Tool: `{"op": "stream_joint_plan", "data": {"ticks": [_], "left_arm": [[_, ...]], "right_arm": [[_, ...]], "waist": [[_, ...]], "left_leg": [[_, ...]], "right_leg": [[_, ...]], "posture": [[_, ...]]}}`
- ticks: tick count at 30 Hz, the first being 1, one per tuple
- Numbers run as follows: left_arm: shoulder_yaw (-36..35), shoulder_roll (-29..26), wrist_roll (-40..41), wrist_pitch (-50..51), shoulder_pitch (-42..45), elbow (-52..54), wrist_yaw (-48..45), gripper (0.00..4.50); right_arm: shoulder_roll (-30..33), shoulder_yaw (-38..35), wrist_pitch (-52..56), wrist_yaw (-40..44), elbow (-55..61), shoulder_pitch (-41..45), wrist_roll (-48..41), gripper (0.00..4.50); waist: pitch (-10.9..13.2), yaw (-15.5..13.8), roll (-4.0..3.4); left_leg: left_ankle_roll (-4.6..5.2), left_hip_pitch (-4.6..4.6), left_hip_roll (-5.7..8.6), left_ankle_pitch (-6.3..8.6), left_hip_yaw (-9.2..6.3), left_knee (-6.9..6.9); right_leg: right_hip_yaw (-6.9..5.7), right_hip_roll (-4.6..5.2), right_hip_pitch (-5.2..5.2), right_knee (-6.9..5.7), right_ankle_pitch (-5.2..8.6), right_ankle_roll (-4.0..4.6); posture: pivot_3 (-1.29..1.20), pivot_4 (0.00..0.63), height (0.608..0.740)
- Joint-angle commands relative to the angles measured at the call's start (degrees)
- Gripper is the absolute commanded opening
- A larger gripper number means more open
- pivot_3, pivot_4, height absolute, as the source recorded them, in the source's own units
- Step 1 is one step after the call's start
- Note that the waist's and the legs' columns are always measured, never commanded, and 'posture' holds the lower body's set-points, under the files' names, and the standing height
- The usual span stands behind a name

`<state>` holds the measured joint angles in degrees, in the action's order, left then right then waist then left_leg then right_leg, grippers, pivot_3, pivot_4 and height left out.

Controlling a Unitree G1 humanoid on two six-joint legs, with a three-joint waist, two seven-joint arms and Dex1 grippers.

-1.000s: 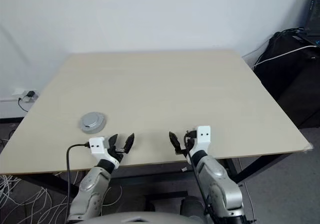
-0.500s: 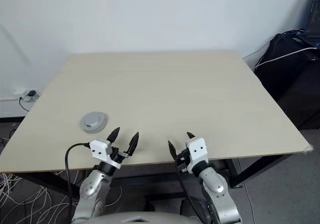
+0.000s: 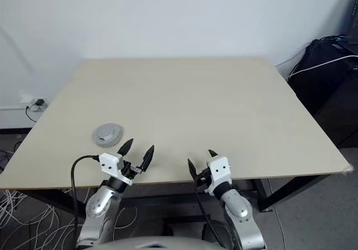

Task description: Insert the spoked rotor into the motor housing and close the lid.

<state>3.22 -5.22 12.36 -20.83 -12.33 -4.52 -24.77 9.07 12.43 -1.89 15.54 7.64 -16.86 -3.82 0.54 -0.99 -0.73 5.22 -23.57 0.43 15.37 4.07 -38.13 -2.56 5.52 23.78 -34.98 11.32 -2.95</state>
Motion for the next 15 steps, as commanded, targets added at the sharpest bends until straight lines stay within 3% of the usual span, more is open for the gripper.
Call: {"op": "stream_joint_plan", "data": {"ticks": [1, 15], "left_arm": [[-0.2, 0.1, 0.6, 0.0, 1.2, 0.2, -0.3, 4.47], [-1.3, 0.4, 1.6, 1.9, -1.0, 2.2, -0.4, 4.47]], "right_arm": [[-0.7, -1.1, -1.4, -0.8, 1.1, 0.7, 0.1, 4.50], [-1.7, -1.5, -1.9, -0.7, 1.3, 0.7, 0.2, 4.50]], "waist": [[0.0, 0.0, 0.01], [0.0, 0.0, 0.01]], "left_leg": [[0.00, 0.00, 0.00, 0.00, 0.00, 0.00], [0.00, 0.03, 0.00, 0.00, 0.00, -0.07]], "right_leg": [[0.00, 0.00, -0.01, -0.01, 0.00, 0.00], [-0.01, -0.03, -0.04, -0.08, 0.00, 0.00]], "posture": [[0.00, 0.000, 0.740], [0.00, 0.000, 0.740]]}}
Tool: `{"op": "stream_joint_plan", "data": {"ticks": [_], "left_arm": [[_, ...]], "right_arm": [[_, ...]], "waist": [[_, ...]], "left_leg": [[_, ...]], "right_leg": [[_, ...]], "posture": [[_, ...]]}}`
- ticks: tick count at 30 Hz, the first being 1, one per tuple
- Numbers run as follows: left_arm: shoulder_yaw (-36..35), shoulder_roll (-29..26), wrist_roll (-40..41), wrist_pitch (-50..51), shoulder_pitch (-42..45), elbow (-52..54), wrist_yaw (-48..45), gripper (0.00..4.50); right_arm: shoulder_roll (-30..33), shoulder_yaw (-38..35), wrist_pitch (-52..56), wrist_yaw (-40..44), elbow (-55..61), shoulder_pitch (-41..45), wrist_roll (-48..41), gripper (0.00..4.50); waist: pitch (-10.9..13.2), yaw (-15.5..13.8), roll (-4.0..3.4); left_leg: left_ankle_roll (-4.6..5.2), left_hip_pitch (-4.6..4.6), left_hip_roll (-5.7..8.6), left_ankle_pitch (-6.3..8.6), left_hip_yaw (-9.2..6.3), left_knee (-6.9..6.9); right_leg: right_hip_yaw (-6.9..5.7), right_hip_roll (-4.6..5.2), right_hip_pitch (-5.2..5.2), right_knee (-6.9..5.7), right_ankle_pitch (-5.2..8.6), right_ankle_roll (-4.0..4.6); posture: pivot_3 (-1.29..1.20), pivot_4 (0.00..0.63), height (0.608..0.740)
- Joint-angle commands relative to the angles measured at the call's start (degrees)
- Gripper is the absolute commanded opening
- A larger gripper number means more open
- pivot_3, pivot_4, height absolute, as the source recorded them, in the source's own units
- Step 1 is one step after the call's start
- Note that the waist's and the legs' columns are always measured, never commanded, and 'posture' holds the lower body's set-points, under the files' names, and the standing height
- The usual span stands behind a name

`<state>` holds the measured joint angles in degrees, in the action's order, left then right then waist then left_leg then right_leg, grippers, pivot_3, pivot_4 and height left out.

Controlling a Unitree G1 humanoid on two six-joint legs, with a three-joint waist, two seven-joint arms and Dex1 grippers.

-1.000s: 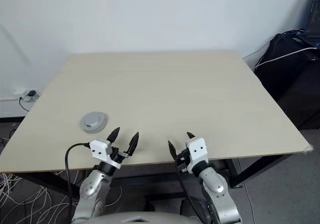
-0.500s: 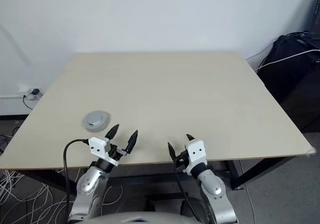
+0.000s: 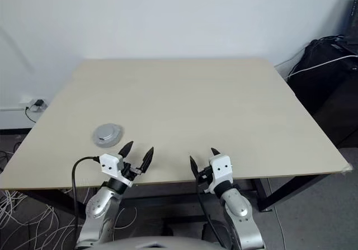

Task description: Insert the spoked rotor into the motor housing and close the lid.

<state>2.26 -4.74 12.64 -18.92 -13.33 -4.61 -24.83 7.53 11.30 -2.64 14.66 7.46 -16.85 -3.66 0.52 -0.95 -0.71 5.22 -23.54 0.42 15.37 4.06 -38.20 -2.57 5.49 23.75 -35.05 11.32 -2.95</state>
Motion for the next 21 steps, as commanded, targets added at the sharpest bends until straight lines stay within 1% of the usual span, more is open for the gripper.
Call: {"op": "stream_joint_plan", "data": {"ticks": [1, 11, 21], "left_arm": [[-0.4, -0.1, 1.4, 0.0, -0.1, 2.3, -0.5, 4.47], [-0.5, -0.9, 2.5, 0.0, -1.5, 3.4, -1.8, 4.47], [2.2, -0.6, 1.0, 4.1, -6.3, 13.4, 0.7, 4.47]], "right_arm": [[-0.1, -0.3, -1.1, 0.2, 1.6, 0.6, 0.1, 4.50], [-0.3, -0.3, -1.2, 0.0, 1.6, 0.6, 0.3, 4.50], [-0.6, -0.2, -1.4, 0.1, 1.2, 0.6, 0.4, 4.50]], "waist": [[0.0, 0.0, 0.00], [0.0, 0.0, 0.00], [0.0, 0.1, -0.01]], "left_leg": [[0.00, 0.00, 0.00, 0.00, 0.00, 0.00], [0.00, 0.01, 0.00, 0.00, 0.00, -0.02], [0.00, 0.04, 0.00, 0.00, 0.00, -0.03]], "right_leg": [[0.00, 0.00, 0.00, 0.00, 0.00, 0.00], [0.00, -0.01, -0.01, -0.02, 0.00, 0.00], [0.02, 0.00, -0.03, -0.05, 0.00, 0.00]], "posture": [[0.00, 0.000, 0.740], [0.00, 0.000, 0.740], [0.00, 0.000, 0.740]]}}
